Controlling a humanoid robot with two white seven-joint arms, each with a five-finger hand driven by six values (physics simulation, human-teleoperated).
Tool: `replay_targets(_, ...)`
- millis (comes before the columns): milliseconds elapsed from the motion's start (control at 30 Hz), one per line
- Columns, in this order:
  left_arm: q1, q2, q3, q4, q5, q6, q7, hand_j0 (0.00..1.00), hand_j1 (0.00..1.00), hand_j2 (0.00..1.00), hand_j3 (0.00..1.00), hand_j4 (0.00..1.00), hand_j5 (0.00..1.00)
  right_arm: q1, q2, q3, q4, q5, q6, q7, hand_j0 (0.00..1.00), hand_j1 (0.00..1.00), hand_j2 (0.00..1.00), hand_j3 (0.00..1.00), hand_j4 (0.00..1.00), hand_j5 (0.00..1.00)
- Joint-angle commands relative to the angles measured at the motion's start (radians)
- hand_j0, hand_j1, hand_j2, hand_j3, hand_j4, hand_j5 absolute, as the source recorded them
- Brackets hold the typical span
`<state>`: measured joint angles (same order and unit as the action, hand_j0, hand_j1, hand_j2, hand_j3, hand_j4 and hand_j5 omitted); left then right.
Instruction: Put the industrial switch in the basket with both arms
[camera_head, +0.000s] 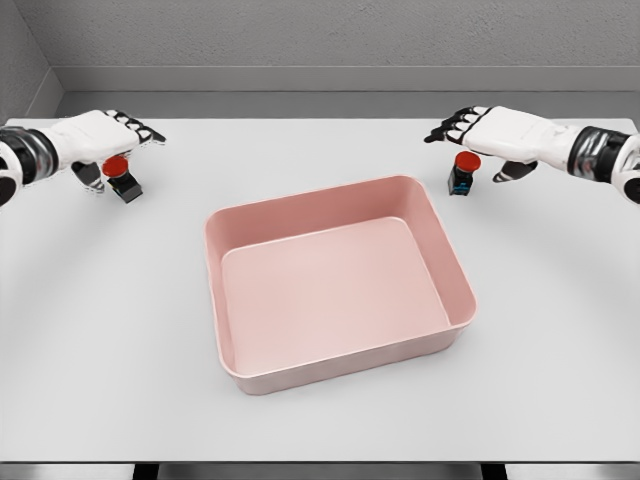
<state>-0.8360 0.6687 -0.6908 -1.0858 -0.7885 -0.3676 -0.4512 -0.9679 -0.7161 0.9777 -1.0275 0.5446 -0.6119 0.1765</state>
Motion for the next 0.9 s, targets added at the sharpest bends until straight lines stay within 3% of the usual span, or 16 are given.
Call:
replay_targets(0,-0.002,-0.032,-0.033,0.058,-0.023,0.001,0.000,1.00,1.00,1.00,1.00,1.00,1.00,0.002,0.010,-0.002,0.006,0.001,0.001,-0.002,1.00,1.00,1.00,1.00,1.00,1.00)
replay_targets(267,-0.002,-0.032,-0.038,0.058,-0.031,-0.001,0.000,1.00,1.00,1.00,1.00,1.00,1.00,0.002,0.038,-0.002,0.035,0.035,0.001,-0.002,1.00,1.00,1.00,1.00,1.00,1.00)
replay_targets(500,-0.002,-0.011,-0.038,0.058,-0.032,-0.001,0.002,1.00,1.00,1.00,1.00,1.00,1.00,0.002,0.076,-0.010,0.107,0.072,0.001,-0.003,1.00,1.00,1.00,1.00,1.00,1.00)
replay_targets(700,-0.002,0.003,-0.038,0.055,-0.031,-0.008,0.003,0.88,0.88,0.88,0.88,0.88,0.88,0.002,0.087,-0.008,0.115,0.132,0.001,-0.051,1.00,1.00,1.00,1.00,1.00,1.00)
replay_targets(867,-0.003,0.005,-0.036,0.047,-0.028,-0.010,0.003,0.86,0.86,0.86,0.86,0.86,0.86,0.003,0.095,-0.008,0.115,0.150,0.001,-0.051,1.00,1.00,1.00,1.00,1.00,1.00)
